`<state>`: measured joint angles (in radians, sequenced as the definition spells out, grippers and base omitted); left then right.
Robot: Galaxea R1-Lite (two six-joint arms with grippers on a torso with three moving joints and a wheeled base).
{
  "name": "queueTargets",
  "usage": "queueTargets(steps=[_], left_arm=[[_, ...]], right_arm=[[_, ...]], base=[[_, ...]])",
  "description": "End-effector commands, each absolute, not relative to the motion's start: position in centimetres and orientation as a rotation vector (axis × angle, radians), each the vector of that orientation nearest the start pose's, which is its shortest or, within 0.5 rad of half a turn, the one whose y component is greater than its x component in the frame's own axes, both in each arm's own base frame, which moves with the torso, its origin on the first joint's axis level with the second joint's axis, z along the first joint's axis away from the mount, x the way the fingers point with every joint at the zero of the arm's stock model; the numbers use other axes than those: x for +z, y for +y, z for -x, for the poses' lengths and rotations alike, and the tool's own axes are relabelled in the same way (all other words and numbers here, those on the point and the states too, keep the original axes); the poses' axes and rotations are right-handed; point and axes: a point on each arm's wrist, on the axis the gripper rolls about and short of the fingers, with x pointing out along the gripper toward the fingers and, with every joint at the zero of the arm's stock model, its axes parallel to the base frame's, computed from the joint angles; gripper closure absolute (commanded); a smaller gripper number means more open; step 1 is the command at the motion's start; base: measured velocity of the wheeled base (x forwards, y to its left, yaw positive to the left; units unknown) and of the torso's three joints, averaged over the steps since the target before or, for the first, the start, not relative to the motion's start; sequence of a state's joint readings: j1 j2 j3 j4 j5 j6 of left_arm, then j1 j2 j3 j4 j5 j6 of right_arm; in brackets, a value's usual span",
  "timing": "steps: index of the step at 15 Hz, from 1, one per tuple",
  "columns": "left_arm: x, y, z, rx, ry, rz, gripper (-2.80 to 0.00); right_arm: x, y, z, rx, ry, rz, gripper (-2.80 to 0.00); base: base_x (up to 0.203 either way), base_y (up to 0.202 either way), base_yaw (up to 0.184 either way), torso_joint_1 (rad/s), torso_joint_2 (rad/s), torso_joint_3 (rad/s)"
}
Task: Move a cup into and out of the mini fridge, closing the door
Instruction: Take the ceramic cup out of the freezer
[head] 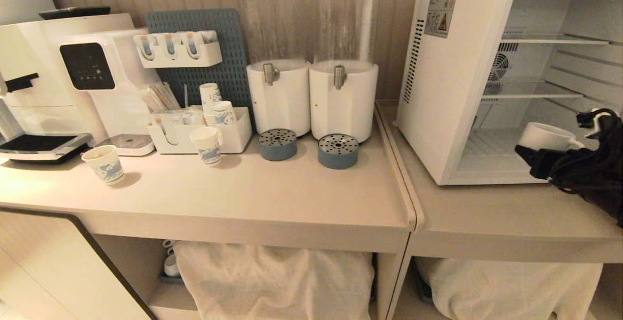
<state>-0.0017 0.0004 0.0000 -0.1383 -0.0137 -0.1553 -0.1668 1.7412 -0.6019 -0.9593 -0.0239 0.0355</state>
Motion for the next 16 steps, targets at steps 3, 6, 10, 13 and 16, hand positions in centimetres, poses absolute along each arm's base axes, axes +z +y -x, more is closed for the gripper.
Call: queueTargets(steps=[3,6,10,13,16], left_arm=[[7.9,0.0,2.1,-0.023,-0.103,0.156,0.0],[7.9,0.0,2.1,-0.023,-0.103,0.156,0.0],[7.9,0.0,2.1,-0.023,-0.103,0.156,0.0],[7.9,0.0,2.1,-0.024,-0.103,0.157,0.0],[7.9,0.0,2.1,-0.024,-0.103,0.157,0.0]], right_arm=[[19.6,-3.7,-23.0,-0.115,0.109,-0.097,0.0],[21.6,-2.8,-18.3,-0.04,0.108,-0.119,0.0],[22.8,-1.5,-12.3,0.086,0.148,-0.14,0.0],[22.9,-0.6,-8.0,0.187,0.187,-0.159,0.0],[22.2,0.2,-4.7,0.263,0.223,-0.172,0.0]], base=[[0.0,0.0,0.0,0.0,0.0,0.0],[0.0,0.0,0.0,0.0,0.0,0.0],[0.0,0.0,0.0,0.0,0.0,0.0],[0.0,0.0,0.0,0.0,0.0,0.0],[0.0,0.0,0.0,0.0,0.0,0.0]])
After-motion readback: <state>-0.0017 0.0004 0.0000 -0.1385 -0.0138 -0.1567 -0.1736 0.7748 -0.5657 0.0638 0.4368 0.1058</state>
